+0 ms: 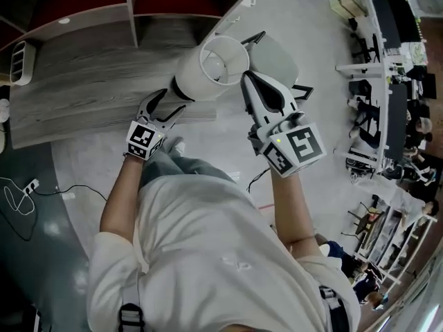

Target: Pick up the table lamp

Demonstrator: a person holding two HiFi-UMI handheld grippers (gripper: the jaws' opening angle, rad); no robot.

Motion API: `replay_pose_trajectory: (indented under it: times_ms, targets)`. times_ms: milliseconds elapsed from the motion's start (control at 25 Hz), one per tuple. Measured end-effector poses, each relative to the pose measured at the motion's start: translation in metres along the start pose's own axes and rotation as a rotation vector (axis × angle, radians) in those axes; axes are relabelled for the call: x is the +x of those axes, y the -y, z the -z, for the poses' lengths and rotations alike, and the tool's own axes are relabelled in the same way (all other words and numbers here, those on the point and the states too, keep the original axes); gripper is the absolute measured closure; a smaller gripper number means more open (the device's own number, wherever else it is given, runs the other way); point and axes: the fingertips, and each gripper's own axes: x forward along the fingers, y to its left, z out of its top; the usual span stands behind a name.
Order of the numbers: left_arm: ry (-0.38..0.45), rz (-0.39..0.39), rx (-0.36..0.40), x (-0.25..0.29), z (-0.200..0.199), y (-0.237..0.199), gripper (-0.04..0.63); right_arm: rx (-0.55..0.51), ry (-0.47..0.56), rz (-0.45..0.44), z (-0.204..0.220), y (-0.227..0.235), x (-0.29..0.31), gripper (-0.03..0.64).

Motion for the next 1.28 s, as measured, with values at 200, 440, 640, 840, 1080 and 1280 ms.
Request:
replay_pose_trajectory:
  times_ms: [200, 440, 640, 840, 1080, 1280]
  targets:
    - [-0.048, 0.081, 0.023, 0.036, 0.025, -0.015, 0.273, 0.007, -0.021, 0.065, -0.003, 0.017, 0.015, 0.591]
    - [-0.079, 0.166, 0.069, 0.069, 0.047, -0.024, 0.261, -0.004, -0.047, 0.113, 0.001, 0.027, 0.033, 0.592]
    - [-0.061, 0.182, 0.107, 0.086, 0.054, -0.026, 0.241, 0.014, -0.062, 0.152, 0.014, 0.034, 0.034, 0.592]
    - [-0.031, 0.211, 0.142, 0.096, 0.048, -0.021, 0.239, -0.023, -0.095, 0.156, 0.006, 0.027, 0.034, 0.592]
    - [0.015, 0.241, 0.163, 0.110, 0.036, -0.016, 0.239, -0.020, -0.120, 0.165, 0.008, 0.026, 0.035, 0.592]
    - [0.043, 0.255, 0.184, 0.121, 0.033, -0.012, 0.239, 0.007, -0.126, 0.187, 0.018, 0.030, 0.031, 0.592]
